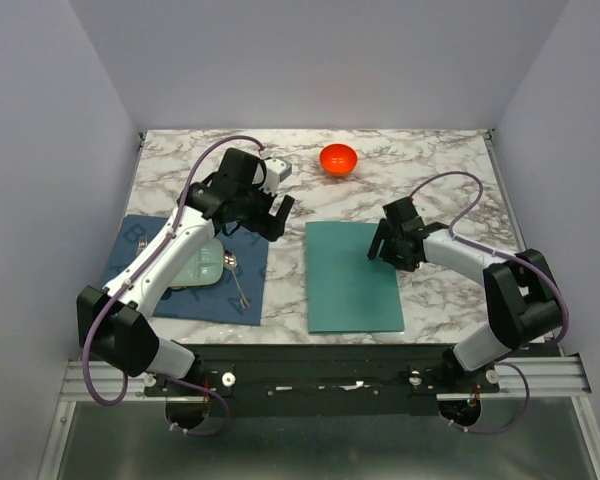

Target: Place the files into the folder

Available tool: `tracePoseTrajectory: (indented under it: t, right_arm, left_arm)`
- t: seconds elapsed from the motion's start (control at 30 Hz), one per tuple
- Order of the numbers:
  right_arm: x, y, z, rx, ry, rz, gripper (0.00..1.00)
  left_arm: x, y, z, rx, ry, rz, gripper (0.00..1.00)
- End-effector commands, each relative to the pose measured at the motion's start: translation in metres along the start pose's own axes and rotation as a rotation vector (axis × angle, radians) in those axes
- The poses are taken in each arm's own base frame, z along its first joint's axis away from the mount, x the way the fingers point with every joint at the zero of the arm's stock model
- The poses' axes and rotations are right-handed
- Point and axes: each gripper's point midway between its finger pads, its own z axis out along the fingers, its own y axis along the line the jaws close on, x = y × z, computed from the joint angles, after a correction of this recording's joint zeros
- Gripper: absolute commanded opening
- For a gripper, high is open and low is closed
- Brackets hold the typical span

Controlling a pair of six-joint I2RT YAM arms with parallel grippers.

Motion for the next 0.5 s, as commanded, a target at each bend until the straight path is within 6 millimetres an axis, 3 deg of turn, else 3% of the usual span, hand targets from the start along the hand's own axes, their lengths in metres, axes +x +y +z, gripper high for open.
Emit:
tracePoseTrajectory:
  t: [0.0,0.1,0.23,0.33,0.37,0.47]
  right_arm:
    - [0.032,0.026,0.008,-0.074,0.113,-0.019,0.81]
    - [0.033,0.031,0.004,-0.081,0.101,-0.03,0.81]
    - [0.008,0.036,-0.016,-0.091,0.016,-0.06,0.81]
    - [-0.016,0.047,-0.043,-0.155,-0.071,-0.121,0.82]
    - [-0.029,0.056,-0.061,-0.204,-0.122,-0.132,0.82]
    - [-0.043,0.07,-0.092,-0.306,-0.196,-0.229,0.82]
  left_arm:
    - [0.011,-0.002,-0.008,0.022,0.012,-0.01,0.99]
    - [0.011,-0.002,-0.012,0.019,0.005,-0.015,0.99]
    - [0.007,-0.003,-0.018,0.019,-0.009,-0.02,0.99]
    - [0.004,-0.003,-0.021,0.012,-0.019,-0.021,0.99]
    - [0.003,-0.002,-0.023,0.006,-0.021,-0.02,0.99]
    - [0.002,-0.001,-0.028,-0.006,-0.04,-0.019,0.99]
